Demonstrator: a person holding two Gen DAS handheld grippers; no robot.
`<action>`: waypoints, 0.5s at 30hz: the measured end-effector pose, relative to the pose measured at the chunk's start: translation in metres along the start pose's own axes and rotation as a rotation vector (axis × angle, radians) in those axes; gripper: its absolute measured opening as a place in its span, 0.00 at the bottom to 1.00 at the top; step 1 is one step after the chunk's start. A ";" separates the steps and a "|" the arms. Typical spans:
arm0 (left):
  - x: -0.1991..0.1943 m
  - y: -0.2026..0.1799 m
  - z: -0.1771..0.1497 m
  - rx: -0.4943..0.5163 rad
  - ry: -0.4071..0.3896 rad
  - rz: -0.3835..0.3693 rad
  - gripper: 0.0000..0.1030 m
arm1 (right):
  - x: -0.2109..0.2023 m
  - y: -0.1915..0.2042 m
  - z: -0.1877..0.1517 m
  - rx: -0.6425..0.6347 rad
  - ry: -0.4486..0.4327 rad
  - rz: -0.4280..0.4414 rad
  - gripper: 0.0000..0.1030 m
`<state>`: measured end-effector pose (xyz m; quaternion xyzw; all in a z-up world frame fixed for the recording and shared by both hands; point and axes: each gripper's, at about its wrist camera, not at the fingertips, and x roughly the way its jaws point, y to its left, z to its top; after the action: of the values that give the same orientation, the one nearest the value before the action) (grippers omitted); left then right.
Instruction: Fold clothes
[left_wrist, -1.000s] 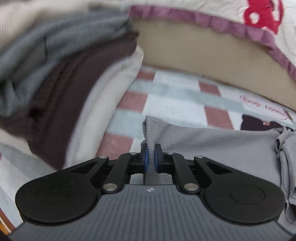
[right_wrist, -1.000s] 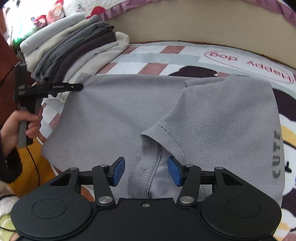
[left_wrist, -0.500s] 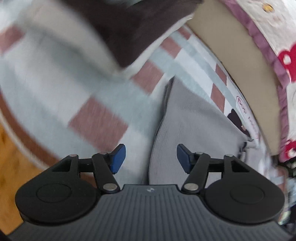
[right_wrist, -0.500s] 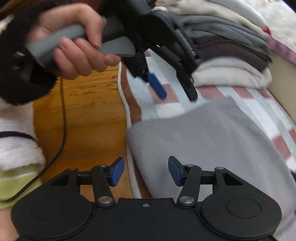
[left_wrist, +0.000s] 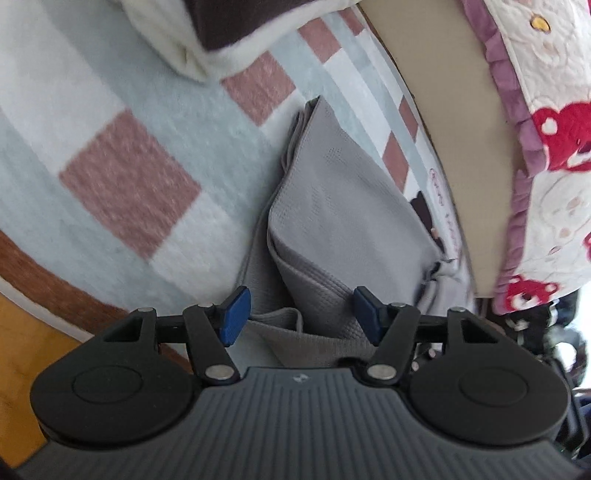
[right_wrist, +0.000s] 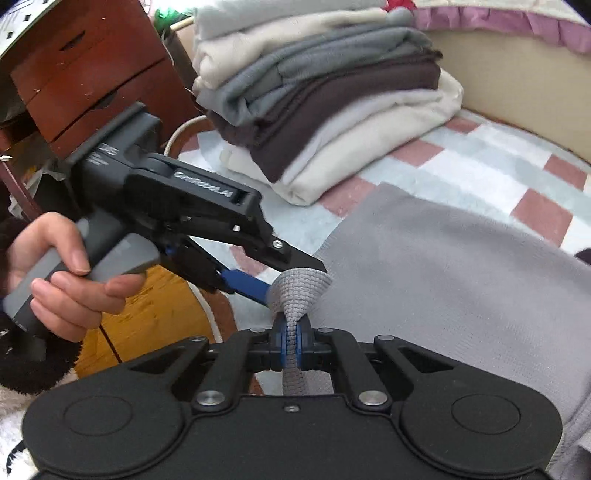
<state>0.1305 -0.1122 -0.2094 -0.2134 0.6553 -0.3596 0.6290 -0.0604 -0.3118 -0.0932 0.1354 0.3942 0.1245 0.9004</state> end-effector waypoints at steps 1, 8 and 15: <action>0.000 0.002 0.000 -0.016 0.001 -0.010 0.63 | 0.000 0.002 0.000 -0.006 -0.004 0.010 0.05; 0.002 0.022 0.002 -0.136 0.010 -0.091 0.76 | 0.002 0.007 -0.006 -0.057 -0.004 0.011 0.05; -0.022 0.022 -0.004 -0.209 -0.032 -0.074 0.87 | -0.012 -0.006 -0.003 0.002 -0.044 -0.072 0.05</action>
<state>0.1327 -0.0810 -0.2113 -0.3074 0.6707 -0.3089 0.6002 -0.0703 -0.3210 -0.0890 0.1248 0.3793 0.0885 0.9125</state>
